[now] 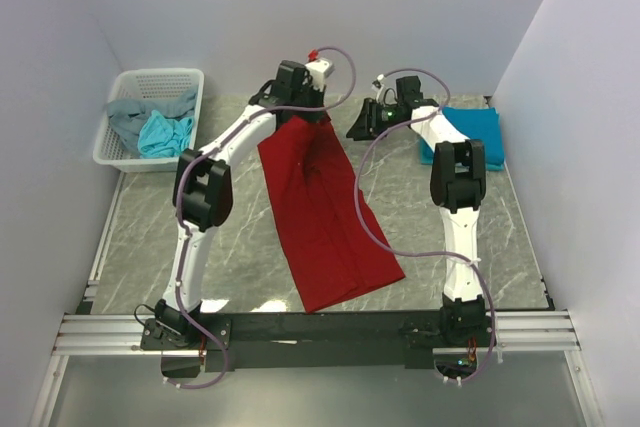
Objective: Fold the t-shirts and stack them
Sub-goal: Fold the tshirt
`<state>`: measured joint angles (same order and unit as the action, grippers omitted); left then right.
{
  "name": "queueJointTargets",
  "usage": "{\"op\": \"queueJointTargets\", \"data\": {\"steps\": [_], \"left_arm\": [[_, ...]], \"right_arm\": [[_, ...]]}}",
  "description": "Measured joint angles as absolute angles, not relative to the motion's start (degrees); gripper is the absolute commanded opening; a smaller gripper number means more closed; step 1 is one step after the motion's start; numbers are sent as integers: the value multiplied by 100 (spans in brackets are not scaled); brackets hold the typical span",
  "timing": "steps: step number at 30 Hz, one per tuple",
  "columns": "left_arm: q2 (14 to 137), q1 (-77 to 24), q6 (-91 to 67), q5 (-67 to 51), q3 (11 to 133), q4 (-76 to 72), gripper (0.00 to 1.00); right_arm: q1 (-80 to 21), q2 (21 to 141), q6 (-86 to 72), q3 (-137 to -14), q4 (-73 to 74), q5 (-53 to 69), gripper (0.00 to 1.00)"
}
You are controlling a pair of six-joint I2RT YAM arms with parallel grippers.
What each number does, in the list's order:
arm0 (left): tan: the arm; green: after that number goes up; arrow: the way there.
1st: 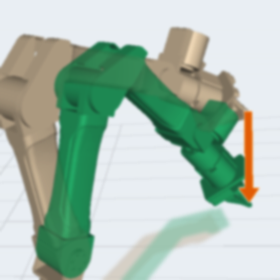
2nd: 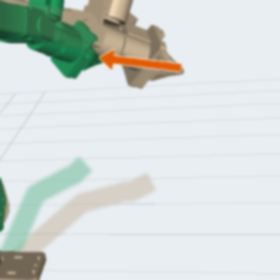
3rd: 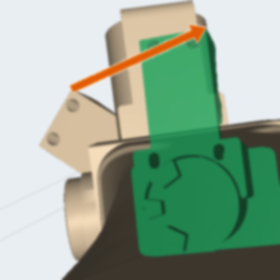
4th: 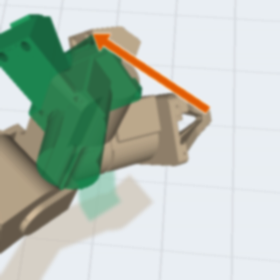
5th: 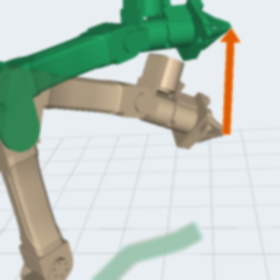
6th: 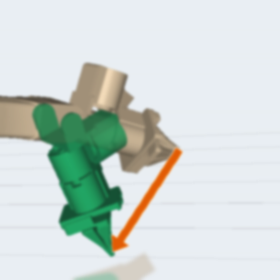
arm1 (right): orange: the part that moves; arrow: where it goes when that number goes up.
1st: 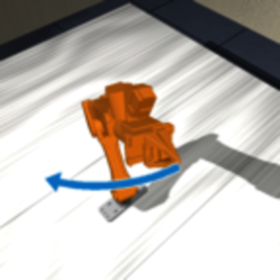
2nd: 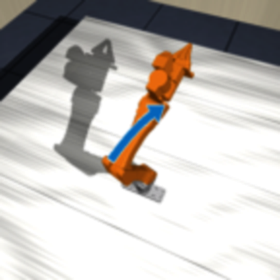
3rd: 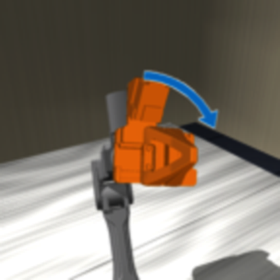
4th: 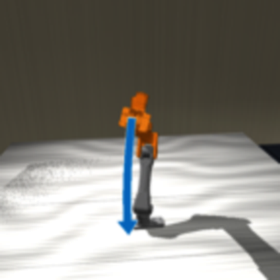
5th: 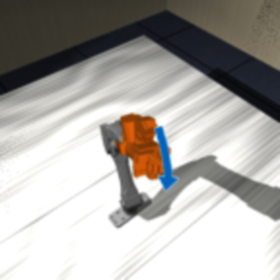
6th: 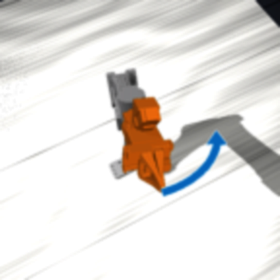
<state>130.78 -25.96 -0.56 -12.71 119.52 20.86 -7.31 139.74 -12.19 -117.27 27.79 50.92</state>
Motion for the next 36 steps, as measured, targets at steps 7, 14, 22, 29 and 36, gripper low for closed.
{"op": "queueJointTargets", "data": {"steps": [7, 14, 22, 29, 36], "left_arm": [[13697, -2952, -742, -1833, 12239, 1747, 51], [13778, -3055, -864, -1820, 11955, 1828, 57], [12639, -2871, -735, -790, 10549, 1605, 70], [12119, -2563, -655, -497, 9719, 1542, 62], [12178, -2589, -652, -604, 9673, 1754, 56]], "right_arm": [[-567, 13952, -1214, -11697, 2764, 5037, 48], [-460, 13955, -1190, -11697, 2788, 4925, 48], [-475, 13952, -1197, -11699, 2790, 4919, 48], [-550, 13952, -1214, -11699, 2788, 4917, 49], [-565, 13952, -1214, -11699, 2790, 4919, 48]]}}
